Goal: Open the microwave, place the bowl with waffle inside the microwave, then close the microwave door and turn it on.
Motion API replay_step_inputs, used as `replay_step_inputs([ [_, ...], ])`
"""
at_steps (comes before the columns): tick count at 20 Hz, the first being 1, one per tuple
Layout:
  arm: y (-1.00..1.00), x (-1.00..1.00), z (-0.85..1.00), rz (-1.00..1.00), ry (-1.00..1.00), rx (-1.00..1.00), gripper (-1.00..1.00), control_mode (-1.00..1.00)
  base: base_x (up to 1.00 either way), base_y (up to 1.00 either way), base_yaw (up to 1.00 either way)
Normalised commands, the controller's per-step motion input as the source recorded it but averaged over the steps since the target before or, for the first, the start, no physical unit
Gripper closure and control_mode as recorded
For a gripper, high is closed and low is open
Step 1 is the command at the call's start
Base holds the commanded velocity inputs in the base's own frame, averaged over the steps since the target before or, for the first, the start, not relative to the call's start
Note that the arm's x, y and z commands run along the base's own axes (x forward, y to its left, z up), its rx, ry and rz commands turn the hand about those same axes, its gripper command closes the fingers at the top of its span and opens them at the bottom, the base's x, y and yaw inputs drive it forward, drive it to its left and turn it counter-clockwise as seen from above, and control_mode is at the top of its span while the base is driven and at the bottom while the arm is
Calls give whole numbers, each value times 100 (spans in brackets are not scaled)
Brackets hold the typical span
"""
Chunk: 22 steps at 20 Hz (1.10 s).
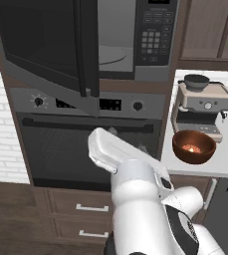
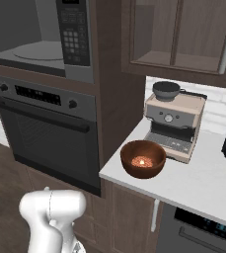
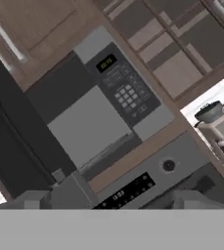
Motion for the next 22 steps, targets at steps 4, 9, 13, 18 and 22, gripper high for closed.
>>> replay_step_inputs([
  [4,-98,-85,11,0,5,68,-100,-100,0,0,0],
  [9,-100,-9,0,5,10,77,-100,-100,0,0,0],
  [13,-65,0,8,38,5,57,-100,-100,0,0,0],
  [18,-34,3,22,56,0,28,-100,-100,0,0,0],
  [22,-5,1,18,51,-8,14,-100,-100,0,0,0],
])
